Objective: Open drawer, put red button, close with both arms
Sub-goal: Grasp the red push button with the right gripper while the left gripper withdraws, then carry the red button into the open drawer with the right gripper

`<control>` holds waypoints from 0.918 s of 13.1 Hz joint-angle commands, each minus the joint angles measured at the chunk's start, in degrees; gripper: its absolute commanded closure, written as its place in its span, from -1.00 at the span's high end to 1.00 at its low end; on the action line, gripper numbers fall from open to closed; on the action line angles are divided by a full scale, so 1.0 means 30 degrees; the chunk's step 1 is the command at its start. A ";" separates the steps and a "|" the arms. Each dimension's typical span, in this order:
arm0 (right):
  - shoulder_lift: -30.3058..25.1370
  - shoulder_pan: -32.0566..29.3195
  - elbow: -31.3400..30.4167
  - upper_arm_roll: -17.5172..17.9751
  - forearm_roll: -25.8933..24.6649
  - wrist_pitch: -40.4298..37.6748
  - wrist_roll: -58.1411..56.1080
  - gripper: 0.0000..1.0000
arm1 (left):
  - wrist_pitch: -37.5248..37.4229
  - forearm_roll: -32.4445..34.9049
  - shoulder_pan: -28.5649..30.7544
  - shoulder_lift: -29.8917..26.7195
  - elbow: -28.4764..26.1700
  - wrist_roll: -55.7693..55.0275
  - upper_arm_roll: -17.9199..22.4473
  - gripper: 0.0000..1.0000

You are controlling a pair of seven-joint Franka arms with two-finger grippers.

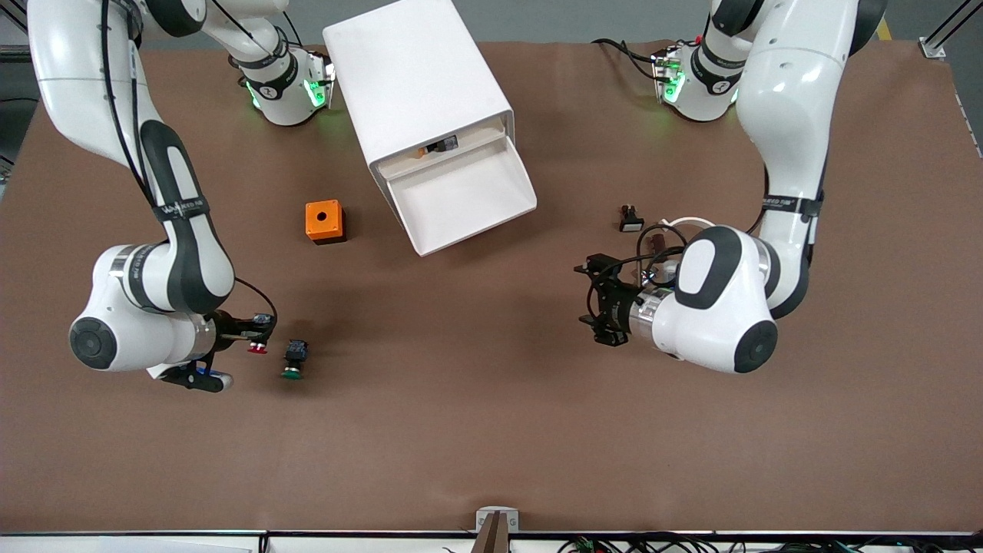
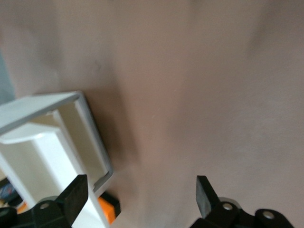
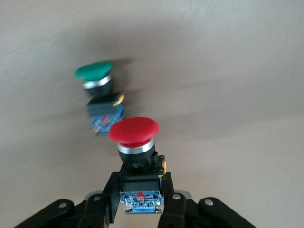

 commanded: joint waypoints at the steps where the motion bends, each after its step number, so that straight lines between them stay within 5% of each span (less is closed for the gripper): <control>1: -0.1567 0.0875 -0.0224 0.0188 0.0842 -0.1776 0.3755 -0.97 | -0.0087 0.3211 -0.0150 -0.1136 -0.0494 0.0725 0.0153 1.00; 4: -0.2857 0.2632 -0.0341 0.0159 0.1021 -0.2719 0.9204 -0.97 | -0.0087 0.7348 -0.0091 -0.1898 -0.0523 0.3789 0.0094 1.00; 12: -0.5378 0.8256 -0.1335 0.0158 0.1167 -0.2987 2.2683 -0.96 | -0.0874 0.8671 0.0846 -0.2925 -0.1050 1.7058 0.0094 1.00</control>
